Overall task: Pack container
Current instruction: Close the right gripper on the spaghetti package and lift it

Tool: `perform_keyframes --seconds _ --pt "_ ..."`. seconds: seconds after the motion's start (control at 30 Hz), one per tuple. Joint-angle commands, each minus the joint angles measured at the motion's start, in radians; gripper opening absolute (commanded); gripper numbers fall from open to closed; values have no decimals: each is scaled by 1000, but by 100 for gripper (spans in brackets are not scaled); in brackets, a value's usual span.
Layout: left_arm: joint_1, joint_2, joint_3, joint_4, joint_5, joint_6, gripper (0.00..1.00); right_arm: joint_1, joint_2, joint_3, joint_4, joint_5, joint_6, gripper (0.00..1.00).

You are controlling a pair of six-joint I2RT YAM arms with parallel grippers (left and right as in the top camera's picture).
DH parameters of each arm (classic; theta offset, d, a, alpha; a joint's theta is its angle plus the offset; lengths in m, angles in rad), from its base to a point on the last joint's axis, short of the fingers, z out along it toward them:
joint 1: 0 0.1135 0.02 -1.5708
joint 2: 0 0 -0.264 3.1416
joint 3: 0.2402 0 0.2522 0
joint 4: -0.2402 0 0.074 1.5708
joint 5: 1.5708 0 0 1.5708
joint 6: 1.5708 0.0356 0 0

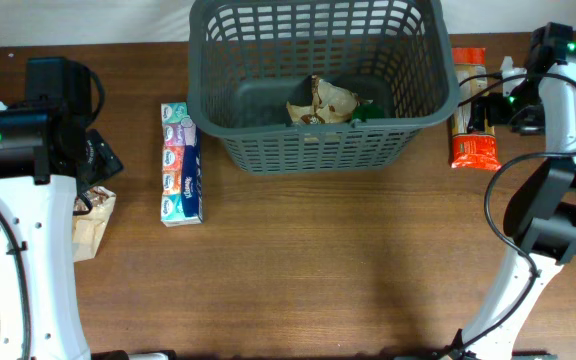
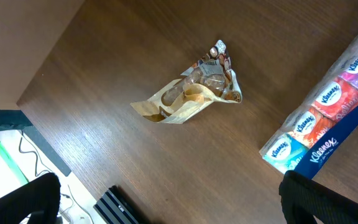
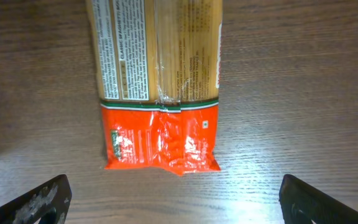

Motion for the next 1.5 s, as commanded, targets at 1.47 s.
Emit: perform_keyframes --seconds 1.47 --pt "6 3 -11 -31 23 2 100 54 164 -5 124 69 -18 99"
